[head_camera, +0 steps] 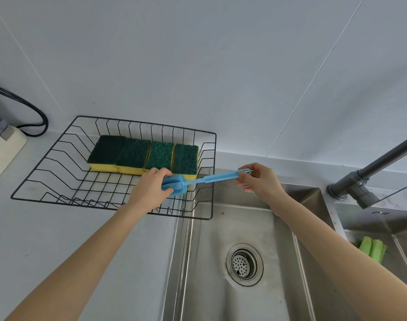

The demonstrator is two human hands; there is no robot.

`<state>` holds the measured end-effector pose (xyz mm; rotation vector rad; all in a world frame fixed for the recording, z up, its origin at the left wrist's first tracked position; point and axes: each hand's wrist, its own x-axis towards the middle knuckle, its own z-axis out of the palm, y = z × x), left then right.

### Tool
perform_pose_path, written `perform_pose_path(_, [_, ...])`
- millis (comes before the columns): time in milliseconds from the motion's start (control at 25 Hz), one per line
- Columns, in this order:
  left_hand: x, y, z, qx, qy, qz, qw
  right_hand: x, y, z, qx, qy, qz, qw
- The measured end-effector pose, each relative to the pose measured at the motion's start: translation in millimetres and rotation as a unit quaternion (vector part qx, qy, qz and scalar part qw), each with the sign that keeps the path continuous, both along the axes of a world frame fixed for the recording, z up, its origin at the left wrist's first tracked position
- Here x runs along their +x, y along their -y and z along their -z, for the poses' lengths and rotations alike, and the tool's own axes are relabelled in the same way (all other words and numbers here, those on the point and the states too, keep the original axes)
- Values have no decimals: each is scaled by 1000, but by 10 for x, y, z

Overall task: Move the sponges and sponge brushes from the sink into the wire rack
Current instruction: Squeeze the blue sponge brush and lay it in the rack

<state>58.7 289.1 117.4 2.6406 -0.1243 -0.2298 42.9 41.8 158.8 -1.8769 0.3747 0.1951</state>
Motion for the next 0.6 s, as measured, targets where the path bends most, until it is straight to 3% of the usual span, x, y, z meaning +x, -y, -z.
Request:
perform_pose_path(400, [-170, 38, -248, 7, -20, 23, 1000, -163, 85, -50, -87, -43, -25, 995])
perform_pose_path(600, [-349, 151, -483, -11, 27, 40, 999, -381, 344, -89, -116, -60, -54, 990])
